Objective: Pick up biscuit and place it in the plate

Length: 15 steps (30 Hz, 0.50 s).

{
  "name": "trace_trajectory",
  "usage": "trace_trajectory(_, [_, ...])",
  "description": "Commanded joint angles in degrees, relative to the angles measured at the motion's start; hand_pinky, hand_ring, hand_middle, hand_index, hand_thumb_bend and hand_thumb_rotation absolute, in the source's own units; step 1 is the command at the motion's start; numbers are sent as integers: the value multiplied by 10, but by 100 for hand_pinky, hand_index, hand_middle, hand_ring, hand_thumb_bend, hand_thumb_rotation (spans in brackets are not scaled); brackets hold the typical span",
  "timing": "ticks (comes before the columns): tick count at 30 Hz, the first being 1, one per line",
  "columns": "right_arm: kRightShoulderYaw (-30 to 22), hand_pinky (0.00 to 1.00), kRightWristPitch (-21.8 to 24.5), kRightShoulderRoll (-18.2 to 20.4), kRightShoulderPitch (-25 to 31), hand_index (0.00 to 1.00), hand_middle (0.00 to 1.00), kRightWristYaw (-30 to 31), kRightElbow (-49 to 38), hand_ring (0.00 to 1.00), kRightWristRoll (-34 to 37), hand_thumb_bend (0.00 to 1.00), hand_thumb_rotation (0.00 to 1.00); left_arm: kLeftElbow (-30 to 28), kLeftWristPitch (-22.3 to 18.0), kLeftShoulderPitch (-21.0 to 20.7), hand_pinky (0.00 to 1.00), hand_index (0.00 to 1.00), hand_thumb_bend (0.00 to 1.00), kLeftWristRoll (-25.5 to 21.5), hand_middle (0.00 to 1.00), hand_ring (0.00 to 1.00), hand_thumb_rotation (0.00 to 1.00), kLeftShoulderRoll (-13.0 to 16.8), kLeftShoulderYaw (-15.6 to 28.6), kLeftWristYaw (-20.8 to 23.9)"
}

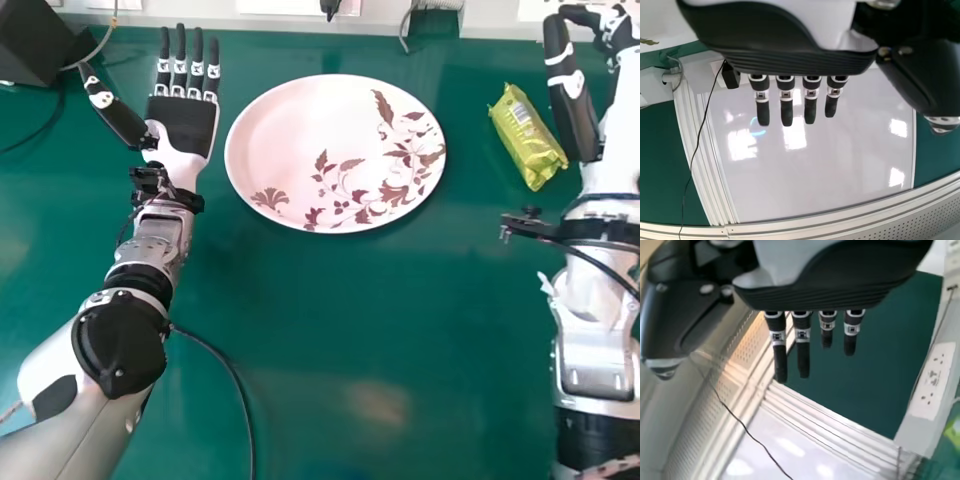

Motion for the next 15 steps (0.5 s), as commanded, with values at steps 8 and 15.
trace_trajectory(8, [22, 93, 95, -36, 2, 73, 80, 47, -57, 79, -37, 100, 41, -1, -2, 4, 71, 98, 98, -1, 95, 89, 70, 0, 4, -2])
trace_trajectory(15, [36, 92, 147, -67, -7, 73, 80, 86, -74, 78, -62, 100, 40, -1, -2, 4, 72, 100, 100, 0, 97, 91, 72, -1, 3, -1])
